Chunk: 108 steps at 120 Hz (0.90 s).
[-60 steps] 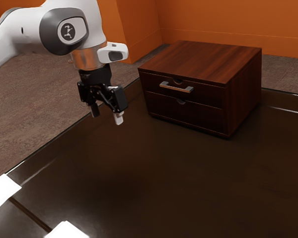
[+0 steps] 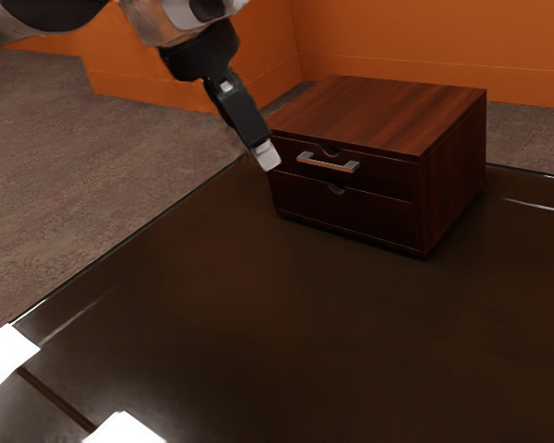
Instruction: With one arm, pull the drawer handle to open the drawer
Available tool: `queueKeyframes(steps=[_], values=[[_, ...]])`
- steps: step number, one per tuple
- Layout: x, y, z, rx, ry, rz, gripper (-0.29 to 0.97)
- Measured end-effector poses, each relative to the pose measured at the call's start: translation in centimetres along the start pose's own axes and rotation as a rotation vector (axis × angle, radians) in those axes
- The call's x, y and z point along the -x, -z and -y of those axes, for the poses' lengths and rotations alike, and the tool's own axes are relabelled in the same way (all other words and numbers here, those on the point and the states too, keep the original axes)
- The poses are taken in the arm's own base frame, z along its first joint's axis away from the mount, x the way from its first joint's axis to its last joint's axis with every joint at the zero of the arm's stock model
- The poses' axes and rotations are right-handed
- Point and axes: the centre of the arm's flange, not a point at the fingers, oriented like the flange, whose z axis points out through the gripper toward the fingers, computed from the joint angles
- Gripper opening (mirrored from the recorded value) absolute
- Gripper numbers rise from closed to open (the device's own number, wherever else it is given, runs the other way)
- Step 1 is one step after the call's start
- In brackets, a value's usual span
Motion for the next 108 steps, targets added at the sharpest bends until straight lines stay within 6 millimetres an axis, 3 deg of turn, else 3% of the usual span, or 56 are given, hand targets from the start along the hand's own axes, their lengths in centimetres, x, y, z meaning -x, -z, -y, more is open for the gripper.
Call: queueKeyframes(steps=[4,9,29,45,56,77,93,108], values=[[-2.2,-1.7,-2.1,0.013,-0.108,-0.004,0.68],[-3.6,-3.0,-2.9,0.007,-0.196,-0.009,0.68],[-5.2,-6.6,-1.2,-0.052,-0.398,0.013,0.68],[-5.5,-9.2,1.4,-0.094,-0.492,0.045,0.68],[-5.2,-9.6,2.5,-0.115,-0.541,0.057,0.68],[-2.6,-11.2,7.2,-0.111,-0.567,0.1,0.68],[-1.6,-12.3,8.9,-0.091,-0.603,0.134,0.68],[0.8,-12.7,12.2,-0.082,-0.594,0.165,0.68]])
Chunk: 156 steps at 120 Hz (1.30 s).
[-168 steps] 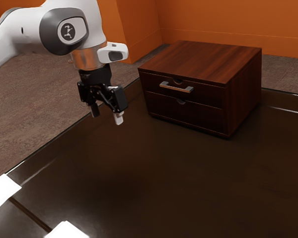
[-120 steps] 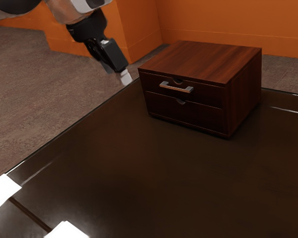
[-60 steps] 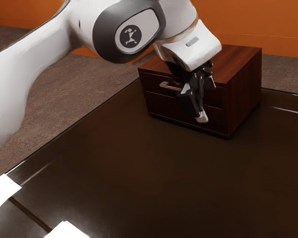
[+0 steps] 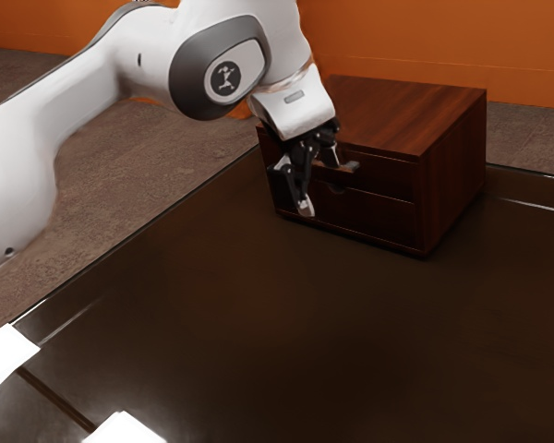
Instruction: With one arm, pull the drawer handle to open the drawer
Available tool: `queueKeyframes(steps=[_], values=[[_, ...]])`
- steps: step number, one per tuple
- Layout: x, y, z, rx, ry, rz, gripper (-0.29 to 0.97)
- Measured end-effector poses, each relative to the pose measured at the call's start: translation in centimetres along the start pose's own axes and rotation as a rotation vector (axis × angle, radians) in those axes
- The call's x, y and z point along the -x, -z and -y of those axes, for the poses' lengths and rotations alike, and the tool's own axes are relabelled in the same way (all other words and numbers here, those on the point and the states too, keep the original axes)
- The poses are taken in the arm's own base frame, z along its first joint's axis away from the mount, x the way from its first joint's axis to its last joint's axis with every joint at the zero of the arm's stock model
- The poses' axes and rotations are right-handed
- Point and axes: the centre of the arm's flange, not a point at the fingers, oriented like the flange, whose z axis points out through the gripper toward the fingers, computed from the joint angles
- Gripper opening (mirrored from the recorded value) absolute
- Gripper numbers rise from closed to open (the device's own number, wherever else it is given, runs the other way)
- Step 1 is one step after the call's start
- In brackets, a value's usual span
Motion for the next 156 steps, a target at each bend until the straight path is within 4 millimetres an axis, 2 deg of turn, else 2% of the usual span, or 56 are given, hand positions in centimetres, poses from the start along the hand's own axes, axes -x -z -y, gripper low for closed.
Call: queueKeyframes(steps=[7,24,49,66,72,108,137,156], values=[[1.9,-0.3,0.6,0.008,0.007,0.004,0.68],[4.2,-2.0,1.5,0.033,-0.011,0.005,0.68],[4.3,-6.0,3.7,0.009,-0.069,-0.023,0.68],[4.2,-7.5,5.1,-0.056,-0.098,-0.045,0.68],[4.9,-7.9,5.7,-0.078,-0.096,-0.042,0.68],[8.7,-8.1,7.4,-0.159,-0.08,-0.032,0.68],[9.1,-7.6,7.6,-0.182,-0.095,-0.032,0.68],[11.3,-7.8,8.0,-0.185,-0.077,-0.021,0.68]])
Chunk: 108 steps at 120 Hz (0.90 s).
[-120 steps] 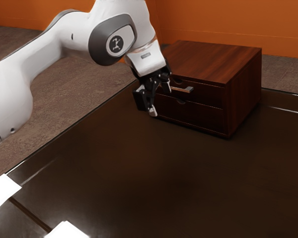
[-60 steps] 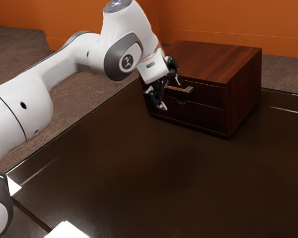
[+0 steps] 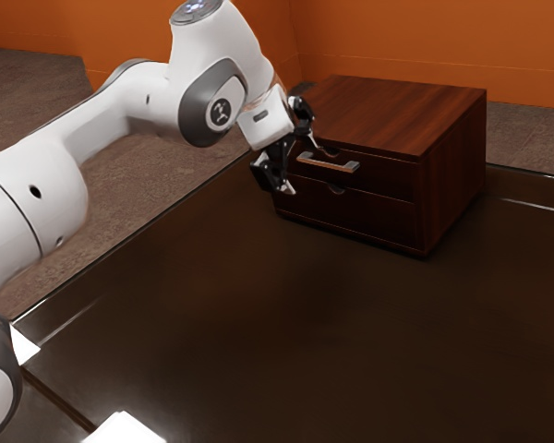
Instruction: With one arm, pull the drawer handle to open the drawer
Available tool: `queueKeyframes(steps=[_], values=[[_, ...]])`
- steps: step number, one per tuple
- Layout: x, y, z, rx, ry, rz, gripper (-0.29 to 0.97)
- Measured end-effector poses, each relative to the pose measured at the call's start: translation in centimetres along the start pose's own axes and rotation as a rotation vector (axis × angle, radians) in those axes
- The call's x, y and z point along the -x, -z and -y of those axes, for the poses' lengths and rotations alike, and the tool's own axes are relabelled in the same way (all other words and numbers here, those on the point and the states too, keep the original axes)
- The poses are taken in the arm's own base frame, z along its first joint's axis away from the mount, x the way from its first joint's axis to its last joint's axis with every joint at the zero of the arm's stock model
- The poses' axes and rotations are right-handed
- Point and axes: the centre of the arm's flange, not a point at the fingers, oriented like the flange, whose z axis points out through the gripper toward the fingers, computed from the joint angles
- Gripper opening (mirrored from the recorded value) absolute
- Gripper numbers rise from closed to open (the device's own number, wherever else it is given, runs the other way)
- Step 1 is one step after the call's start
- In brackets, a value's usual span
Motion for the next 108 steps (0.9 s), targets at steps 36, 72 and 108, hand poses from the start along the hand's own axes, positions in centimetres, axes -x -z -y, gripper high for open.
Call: queueKeyframes(steps=[36,72,108], values=[[3.5,-3.1,0.2,-0.003,0.031,0.008,0.68],[4.2,-3.3,1.1,-0.08,0.038,-0.005,0.68],[4.6,-5.7,2.2,-0.104,0.044,-0.016,0.68]])
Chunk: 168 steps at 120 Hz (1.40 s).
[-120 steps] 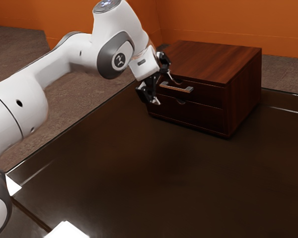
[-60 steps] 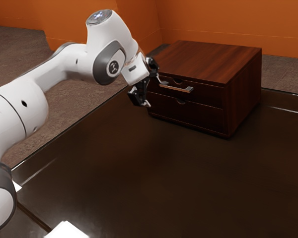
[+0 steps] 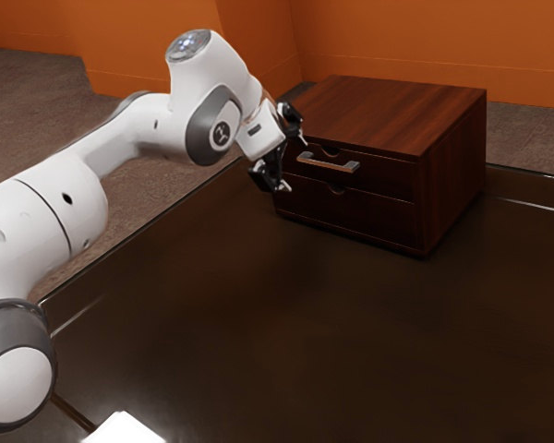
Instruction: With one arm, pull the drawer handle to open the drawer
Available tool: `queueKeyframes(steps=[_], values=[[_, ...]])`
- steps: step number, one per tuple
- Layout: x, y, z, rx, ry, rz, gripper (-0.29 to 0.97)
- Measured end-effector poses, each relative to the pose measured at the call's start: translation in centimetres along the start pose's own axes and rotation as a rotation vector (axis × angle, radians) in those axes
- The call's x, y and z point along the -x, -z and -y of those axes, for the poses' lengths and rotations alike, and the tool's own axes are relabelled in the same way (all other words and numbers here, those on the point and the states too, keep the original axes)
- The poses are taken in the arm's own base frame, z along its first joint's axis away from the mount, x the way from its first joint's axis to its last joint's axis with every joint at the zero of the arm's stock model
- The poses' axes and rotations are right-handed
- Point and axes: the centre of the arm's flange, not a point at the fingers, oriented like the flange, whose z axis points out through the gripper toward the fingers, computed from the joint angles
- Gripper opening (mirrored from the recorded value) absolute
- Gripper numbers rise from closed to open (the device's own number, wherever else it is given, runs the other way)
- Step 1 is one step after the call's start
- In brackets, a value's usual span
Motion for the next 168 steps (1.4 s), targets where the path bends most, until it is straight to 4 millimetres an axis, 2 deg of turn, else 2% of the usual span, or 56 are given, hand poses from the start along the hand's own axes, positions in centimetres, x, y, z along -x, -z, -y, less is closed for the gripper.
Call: queueKeyframes(steps=[35,92,132,168], values=[[-0.4,-0.8,0.1,-0.001,-0.006,-0.008,0.68],[-1.6,-0.5,-0.4,0.031,-0.025,-0.01,0.68],[-4.6,-0.5,-0.8,0.059,-0.063,-0.025,0.68],[-5.3,-1.0,-1.0,0.066,-0.071,-0.032,0.68]])
